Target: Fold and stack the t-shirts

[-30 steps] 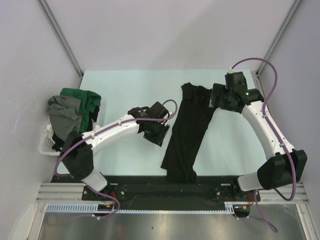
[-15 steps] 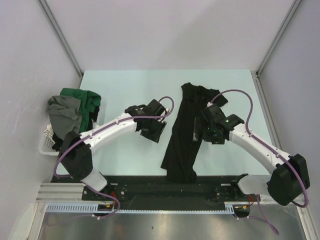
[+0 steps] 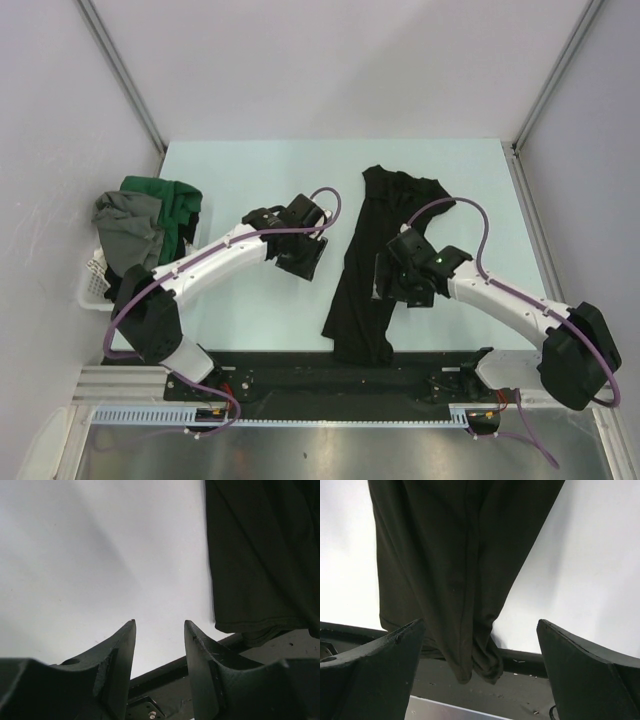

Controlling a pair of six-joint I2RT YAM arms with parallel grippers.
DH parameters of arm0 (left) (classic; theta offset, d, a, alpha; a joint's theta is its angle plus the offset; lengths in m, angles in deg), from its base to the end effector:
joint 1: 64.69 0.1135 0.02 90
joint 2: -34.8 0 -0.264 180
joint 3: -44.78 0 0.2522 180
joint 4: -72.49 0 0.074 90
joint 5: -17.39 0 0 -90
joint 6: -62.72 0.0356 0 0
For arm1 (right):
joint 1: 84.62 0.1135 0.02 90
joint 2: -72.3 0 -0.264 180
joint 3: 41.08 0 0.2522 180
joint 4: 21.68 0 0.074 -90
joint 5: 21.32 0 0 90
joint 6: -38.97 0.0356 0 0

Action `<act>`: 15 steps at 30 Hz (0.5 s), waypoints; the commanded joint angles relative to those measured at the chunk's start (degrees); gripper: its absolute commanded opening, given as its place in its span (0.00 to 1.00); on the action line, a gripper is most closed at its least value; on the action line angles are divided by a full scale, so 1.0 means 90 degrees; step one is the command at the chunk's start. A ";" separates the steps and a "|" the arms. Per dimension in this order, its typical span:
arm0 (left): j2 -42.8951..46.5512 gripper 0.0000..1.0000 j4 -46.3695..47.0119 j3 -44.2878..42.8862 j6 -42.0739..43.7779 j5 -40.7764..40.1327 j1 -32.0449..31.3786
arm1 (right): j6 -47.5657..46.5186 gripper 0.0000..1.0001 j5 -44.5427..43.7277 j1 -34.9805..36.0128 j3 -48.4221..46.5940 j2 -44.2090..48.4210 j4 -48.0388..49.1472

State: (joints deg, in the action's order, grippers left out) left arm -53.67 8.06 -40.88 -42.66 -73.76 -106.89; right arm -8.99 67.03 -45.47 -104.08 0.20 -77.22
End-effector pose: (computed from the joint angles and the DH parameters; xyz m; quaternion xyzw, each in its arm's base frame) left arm 0.2281 -0.2059 0.2640 0.2254 0.9540 -0.0864 0.1777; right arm 0.1827 0.1475 0.2258 0.0278 0.9751 0.1322 0.1758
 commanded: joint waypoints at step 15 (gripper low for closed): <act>0.0103 0.49 0.0084 -0.0107 0.0253 0.0342 0.0030 | 0.1041 0.99 0.0642 0.0795 0.0704 0.0627 -0.0358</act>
State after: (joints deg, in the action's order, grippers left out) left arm -53.69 8.08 -40.88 -41.72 -71.94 -106.87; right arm -2.82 71.77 -40.53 -98.85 3.83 -78.53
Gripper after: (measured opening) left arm 0.486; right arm 0.993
